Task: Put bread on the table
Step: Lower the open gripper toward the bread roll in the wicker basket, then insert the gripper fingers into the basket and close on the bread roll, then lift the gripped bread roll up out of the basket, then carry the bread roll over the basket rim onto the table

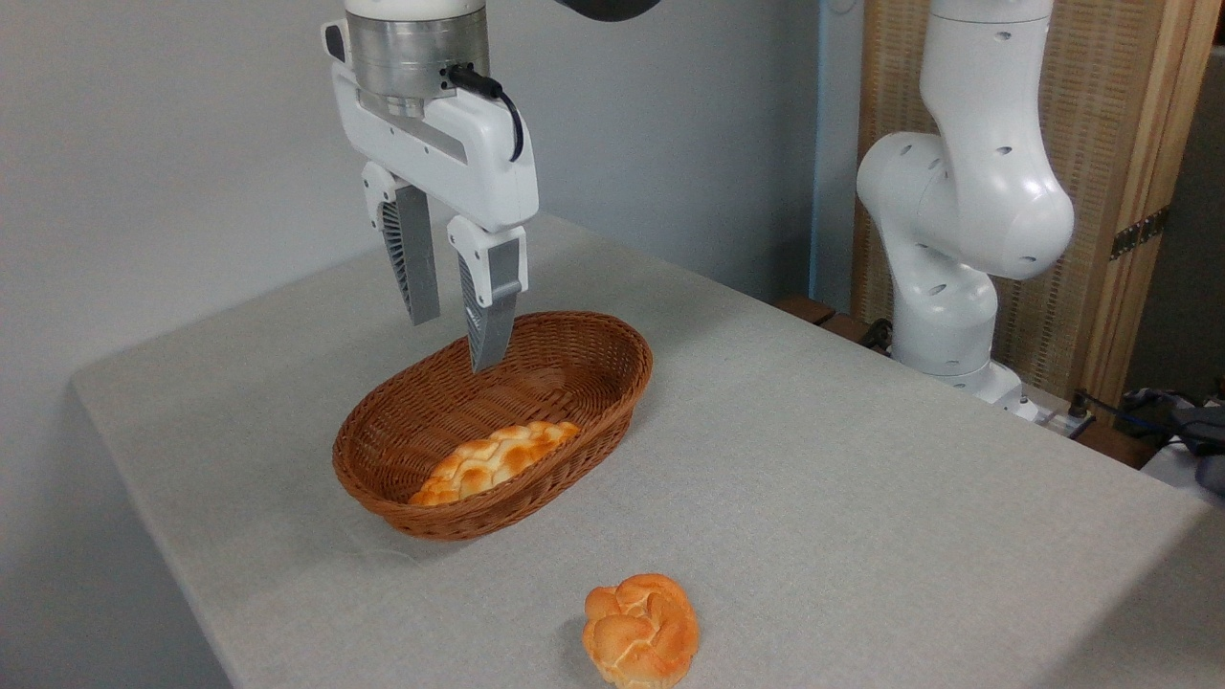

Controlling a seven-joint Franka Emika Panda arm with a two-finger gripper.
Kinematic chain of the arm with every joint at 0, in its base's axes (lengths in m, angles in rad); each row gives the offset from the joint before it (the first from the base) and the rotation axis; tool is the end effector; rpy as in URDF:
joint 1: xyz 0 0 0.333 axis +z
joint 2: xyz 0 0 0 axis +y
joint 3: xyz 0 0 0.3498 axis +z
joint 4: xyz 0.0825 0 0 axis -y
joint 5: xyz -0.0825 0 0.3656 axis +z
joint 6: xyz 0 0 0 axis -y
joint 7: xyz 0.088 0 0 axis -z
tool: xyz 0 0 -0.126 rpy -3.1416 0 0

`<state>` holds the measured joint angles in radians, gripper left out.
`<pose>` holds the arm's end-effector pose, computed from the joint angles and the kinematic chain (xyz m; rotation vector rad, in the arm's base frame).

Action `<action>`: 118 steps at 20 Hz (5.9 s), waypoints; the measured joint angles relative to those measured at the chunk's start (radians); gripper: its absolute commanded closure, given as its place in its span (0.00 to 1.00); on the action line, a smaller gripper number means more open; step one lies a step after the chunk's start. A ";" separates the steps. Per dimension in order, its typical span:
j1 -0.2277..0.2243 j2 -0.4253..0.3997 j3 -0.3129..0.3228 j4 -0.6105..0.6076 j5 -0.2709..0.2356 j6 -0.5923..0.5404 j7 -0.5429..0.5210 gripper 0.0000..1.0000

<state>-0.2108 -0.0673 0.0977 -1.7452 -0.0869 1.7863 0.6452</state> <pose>0.5281 -0.0674 0.6150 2.8641 -1.1178 0.1978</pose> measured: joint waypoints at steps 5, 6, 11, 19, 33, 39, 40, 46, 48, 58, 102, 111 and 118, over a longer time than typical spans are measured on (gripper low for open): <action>0.002 0.000 0.003 0.000 0.000 0.000 0.000 0.00; 0.003 0.000 0.003 0.000 0.000 0.000 0.000 0.00; 0.004 0.000 0.003 0.000 0.000 0.000 0.000 0.00; 0.004 0.000 0.002 0.000 0.000 0.000 0.000 0.00; -0.097 0.029 -0.014 -0.029 0.000 0.000 0.000 0.00; -0.114 0.069 -0.014 -0.088 0.004 0.039 0.000 0.00; -0.115 0.072 -0.014 -0.106 0.022 0.054 0.000 0.00; -0.137 0.099 -0.014 -0.171 0.106 0.095 0.001 0.00; -0.139 0.111 -0.014 -0.174 0.107 0.107 0.001 0.00; -0.139 0.168 -0.014 -0.178 0.152 0.151 0.001 0.00; -0.160 0.082 -0.036 -0.165 0.160 0.152 -0.034 0.52; -0.147 0.024 0.129 -0.164 0.159 0.152 -0.033 0.51; -0.144 0.028 0.284 -0.167 0.159 0.152 0.016 0.33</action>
<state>-0.3549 -0.0393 0.3815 -1.9118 0.0720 1.9385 0.6614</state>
